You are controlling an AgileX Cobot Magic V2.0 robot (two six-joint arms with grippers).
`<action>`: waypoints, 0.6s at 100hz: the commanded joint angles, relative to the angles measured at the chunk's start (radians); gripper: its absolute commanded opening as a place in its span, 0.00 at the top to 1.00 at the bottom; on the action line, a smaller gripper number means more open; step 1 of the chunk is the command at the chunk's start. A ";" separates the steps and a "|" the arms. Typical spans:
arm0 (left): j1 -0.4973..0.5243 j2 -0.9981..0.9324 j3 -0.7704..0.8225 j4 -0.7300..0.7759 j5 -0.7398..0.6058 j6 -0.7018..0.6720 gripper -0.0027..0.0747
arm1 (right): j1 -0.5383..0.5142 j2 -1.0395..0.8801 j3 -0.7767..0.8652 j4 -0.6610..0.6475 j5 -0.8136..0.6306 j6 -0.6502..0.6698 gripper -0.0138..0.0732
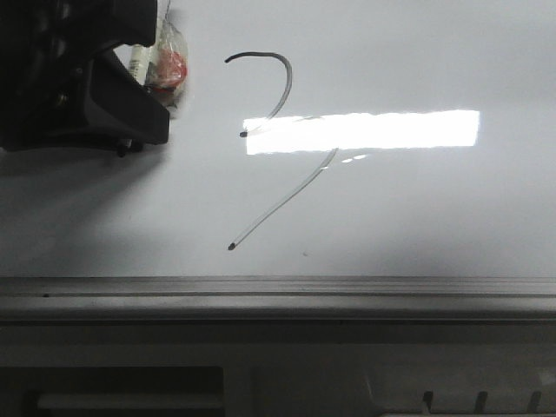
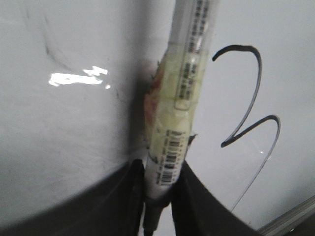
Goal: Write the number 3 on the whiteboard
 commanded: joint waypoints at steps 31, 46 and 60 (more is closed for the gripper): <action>0.007 0.015 -0.013 -0.037 -0.182 0.001 0.44 | -0.005 -0.005 -0.028 0.033 -0.052 0.003 0.91; 0.007 -0.055 -0.019 -0.037 -0.154 0.001 0.44 | -0.005 -0.020 -0.028 0.011 -0.049 0.003 0.91; 0.004 -0.255 -0.017 -0.035 -0.090 0.008 0.44 | -0.005 -0.105 0.003 -0.071 -0.074 0.003 0.91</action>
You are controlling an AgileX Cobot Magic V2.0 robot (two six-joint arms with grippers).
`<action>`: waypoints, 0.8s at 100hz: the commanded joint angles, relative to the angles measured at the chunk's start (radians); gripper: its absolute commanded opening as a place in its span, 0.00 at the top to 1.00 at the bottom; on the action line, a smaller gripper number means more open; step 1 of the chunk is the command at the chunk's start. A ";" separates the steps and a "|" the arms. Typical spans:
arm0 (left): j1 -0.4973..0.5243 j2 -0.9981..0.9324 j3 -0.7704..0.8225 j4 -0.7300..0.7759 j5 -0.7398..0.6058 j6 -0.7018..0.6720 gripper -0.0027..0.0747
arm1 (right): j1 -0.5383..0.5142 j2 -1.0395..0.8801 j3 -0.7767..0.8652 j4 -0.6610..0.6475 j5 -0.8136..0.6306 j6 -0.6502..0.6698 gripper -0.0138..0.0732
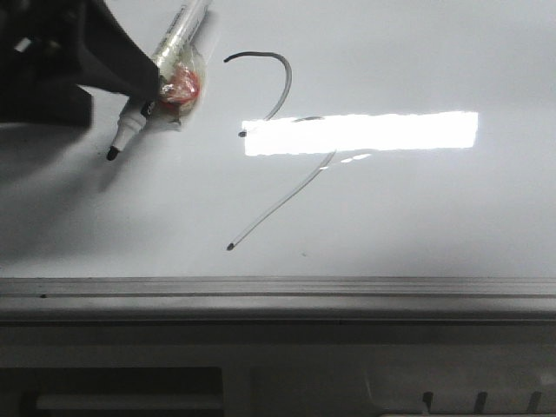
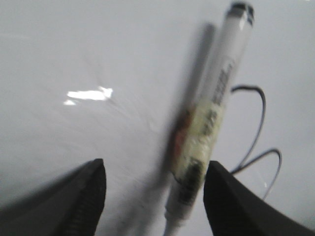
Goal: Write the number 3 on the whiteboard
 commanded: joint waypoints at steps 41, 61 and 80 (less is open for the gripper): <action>0.000 -0.742 0.118 0.003 -0.038 0.212 0.99 | -0.005 -0.417 0.449 -0.166 -0.536 0.003 0.91; 0.000 -0.888 0.233 -0.024 0.031 0.212 0.99 | -0.005 -0.484 0.569 -0.166 -0.618 0.003 0.91; 0.000 -0.905 0.288 -0.024 0.121 0.212 0.99 | -0.005 -0.484 0.572 -0.166 -0.601 0.003 0.91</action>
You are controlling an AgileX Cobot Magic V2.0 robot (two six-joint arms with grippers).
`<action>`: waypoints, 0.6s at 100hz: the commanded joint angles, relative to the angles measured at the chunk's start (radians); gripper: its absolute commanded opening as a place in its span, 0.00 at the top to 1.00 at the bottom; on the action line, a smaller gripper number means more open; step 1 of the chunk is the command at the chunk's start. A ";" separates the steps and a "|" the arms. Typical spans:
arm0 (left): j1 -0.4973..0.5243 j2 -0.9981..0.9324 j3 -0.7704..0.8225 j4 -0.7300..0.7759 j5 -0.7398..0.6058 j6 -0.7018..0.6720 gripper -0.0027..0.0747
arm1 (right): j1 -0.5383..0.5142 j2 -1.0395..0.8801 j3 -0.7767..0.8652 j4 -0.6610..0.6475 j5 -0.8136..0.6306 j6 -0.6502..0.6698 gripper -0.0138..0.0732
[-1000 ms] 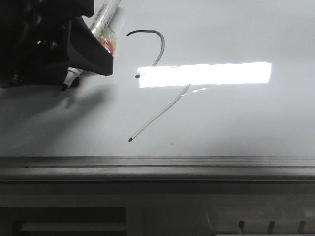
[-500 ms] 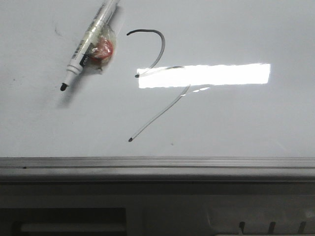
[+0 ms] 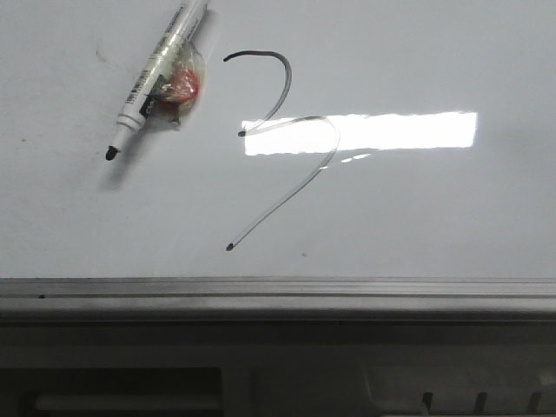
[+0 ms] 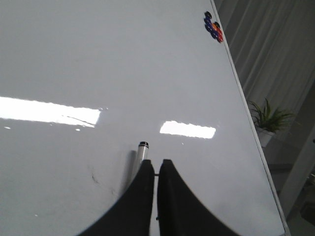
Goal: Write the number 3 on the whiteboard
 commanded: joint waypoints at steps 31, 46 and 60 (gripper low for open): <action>-0.004 0.010 0.048 0.003 0.056 0.003 0.99 | -0.005 0.007 -0.026 -0.007 -0.087 0.001 0.91; -0.004 0.010 0.058 0.003 0.056 0.003 0.99 | -0.005 0.007 -0.026 -0.007 -0.087 0.001 0.91; -0.004 0.010 0.075 0.006 0.053 0.003 0.99 | -0.005 0.007 -0.026 -0.007 -0.087 0.001 0.91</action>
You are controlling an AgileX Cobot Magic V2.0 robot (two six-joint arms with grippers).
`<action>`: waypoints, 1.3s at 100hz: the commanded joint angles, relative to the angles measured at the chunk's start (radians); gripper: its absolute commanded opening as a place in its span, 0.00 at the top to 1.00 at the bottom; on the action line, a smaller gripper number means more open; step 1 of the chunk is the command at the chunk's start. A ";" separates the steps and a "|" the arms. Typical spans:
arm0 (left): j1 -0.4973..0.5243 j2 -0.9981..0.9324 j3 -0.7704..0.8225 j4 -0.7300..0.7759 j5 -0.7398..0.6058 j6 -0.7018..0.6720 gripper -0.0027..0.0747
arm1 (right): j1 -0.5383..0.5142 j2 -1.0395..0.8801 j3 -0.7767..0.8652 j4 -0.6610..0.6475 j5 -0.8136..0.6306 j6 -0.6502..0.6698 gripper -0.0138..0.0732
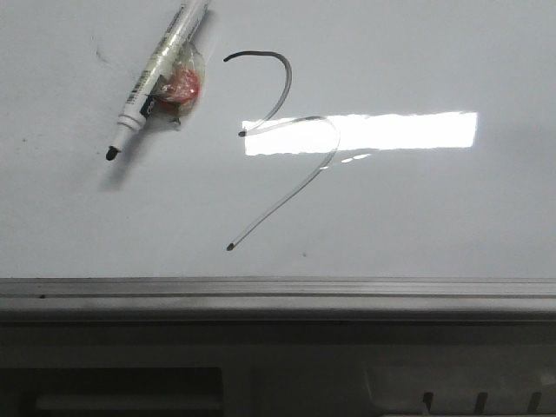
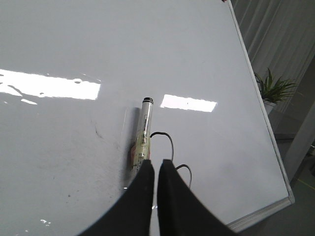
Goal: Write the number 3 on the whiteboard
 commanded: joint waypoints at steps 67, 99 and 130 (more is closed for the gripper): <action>0.141 0.007 0.052 1.016 -0.100 -0.593 0.99 | -0.005 0.007 -0.026 -0.007 -0.083 0.001 0.91; 0.550 -0.085 0.209 1.609 0.045 -1.260 0.99 | -0.005 0.007 -0.026 -0.007 -0.083 0.001 0.91; 0.589 -0.168 0.215 1.712 0.196 -1.258 0.99 | -0.005 0.007 -0.026 -0.007 -0.085 0.001 0.91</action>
